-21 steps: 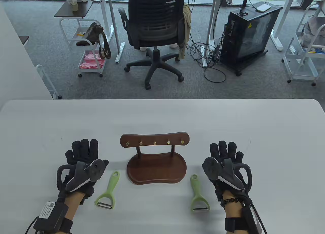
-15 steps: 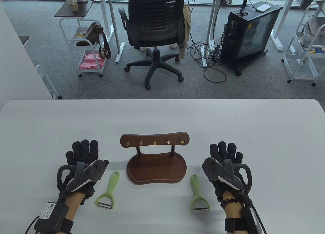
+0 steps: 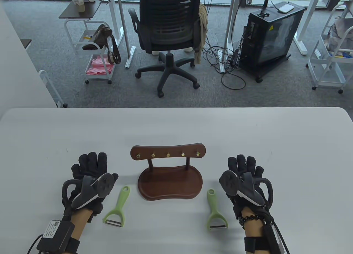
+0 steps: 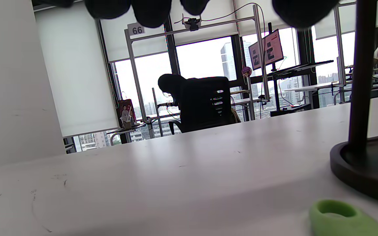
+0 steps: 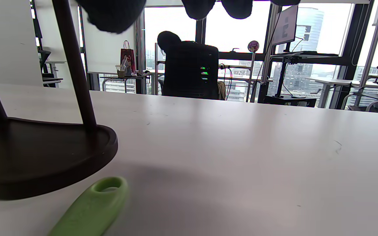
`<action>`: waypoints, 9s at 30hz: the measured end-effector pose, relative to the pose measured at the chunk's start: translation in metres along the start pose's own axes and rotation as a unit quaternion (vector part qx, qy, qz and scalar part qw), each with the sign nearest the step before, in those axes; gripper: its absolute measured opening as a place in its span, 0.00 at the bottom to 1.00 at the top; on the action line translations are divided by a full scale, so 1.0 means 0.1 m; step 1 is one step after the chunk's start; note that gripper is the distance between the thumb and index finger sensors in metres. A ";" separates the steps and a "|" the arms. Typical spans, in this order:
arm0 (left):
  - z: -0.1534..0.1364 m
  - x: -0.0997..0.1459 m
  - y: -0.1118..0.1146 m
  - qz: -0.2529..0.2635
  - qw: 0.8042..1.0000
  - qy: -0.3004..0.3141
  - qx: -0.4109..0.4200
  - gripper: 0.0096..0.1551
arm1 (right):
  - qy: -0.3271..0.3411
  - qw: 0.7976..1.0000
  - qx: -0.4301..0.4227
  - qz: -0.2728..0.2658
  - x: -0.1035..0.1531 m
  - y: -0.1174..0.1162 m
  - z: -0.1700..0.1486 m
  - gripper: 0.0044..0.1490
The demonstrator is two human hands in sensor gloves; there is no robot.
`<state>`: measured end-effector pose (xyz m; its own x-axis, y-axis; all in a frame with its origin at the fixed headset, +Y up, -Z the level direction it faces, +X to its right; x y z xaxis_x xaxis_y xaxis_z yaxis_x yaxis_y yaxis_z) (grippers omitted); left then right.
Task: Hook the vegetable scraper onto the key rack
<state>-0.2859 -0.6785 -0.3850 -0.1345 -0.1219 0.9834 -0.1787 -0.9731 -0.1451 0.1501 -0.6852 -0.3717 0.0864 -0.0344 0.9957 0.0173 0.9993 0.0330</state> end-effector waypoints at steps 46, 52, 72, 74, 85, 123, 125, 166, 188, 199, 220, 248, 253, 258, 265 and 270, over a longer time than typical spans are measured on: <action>0.04 0.02 0.00 0.000 1.000 -0.005 0.004 0.49 | -0.003 0.976 0.105 0.192 -0.06 -0.70 0.61 0.48; 0.04 0.02 0.00 -0.002 1.000 -0.005 0.003 0.49 | -0.011 0.968 0.116 0.220 -0.05 -0.83 0.67 0.47; 0.06 0.02 0.00 -0.001 1.000 -0.005 0.004 0.49 | -0.020 0.966 0.136 0.217 -0.05 -0.99 0.75 0.47; 0.06 0.02 0.00 -0.001 1.000 -0.004 0.003 0.49 | -0.018 0.967 0.139 0.214 -0.05 -0.98 0.75 0.46; 0.06 0.02 0.00 0.000 1.000 -0.006 0.007 0.49 | -0.026 0.976 0.089 0.200 -0.11 -0.88 0.66 0.44; 0.05 0.00 -0.03 0.009 1.000 -0.011 0.010 0.49 | 0.055 0.980 -0.004 -0.193 0.03 0.52 1.26 0.43; 0.04 0.00 -0.03 0.009 1.000 -0.011 0.010 0.49 | 0.052 0.980 -0.008 -0.190 0.00 0.49 1.25 0.43; 0.06 0.00 -0.01 -0.001 1.000 -0.011 0.016 0.49 | 0.019 0.986 -0.028 -0.161 -0.03 0.36 0.96 0.41; 0.21 0.01 0.13 -0.112 0.993 0.000 0.039 0.49 | 0.022 0.999 0.015 0.039 -0.10 -0.03 0.36 0.55; 0.43 0.03 0.41 -0.248 0.968 0.009 0.022 0.49 | 0.022 0.998 0.014 0.053 -0.10 -0.03 0.35 0.54; 0.71 0.06 0.84 -0.334 0.939 -0.009 -0.086 0.43 | 0.019 0.998 0.014 0.054 -0.11 -0.04 0.36 0.54; 0.65 0.00 0.74 -0.288 0.957 -0.009 -0.032 0.37 | 0.016 0.998 0.010 0.056 -0.11 -0.04 0.36 0.53; 0.59 -0.01 0.52 -0.246 0.969 -0.013 0.007 0.37 | 0.015 0.998 0.010 0.055 -0.11 -0.04 0.36 0.53; 0.46 0.01 0.19 -0.145 0.987 -0.027 0.060 0.37 | 0.011 0.999 0.007 0.051 -0.11 -0.03 0.34 0.53; 0.30 0.12 -0.27 0.012 0.990 -0.032 0.134 0.37 | 0.009 0.999 0.003 0.047 -0.12 -0.02 0.32 0.53; 0.38 0.22 -0.54 0.088 0.986 -0.004 0.142 0.37 | 0.005 0.999 -0.001 0.045 -0.12 0.00 0.29 0.53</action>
<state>-0.2426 -0.6359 -0.3514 -0.1309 -0.2941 0.9468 0.1274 -0.9521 -0.2781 0.1206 -0.6848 -0.3808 0.0984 0.0553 0.9936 0.0103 0.9983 -0.0566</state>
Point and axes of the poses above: the tracker on the back of each hand, its own z axis roughly to the thumb side, its own x axis roughly from the fingertips to the wrist, y = z × x, the point moved 3 cm from there along -x, roughly from the wrist to the fingertips, and after that the axes turned 1 degree about -x, right-handed, at the moved point
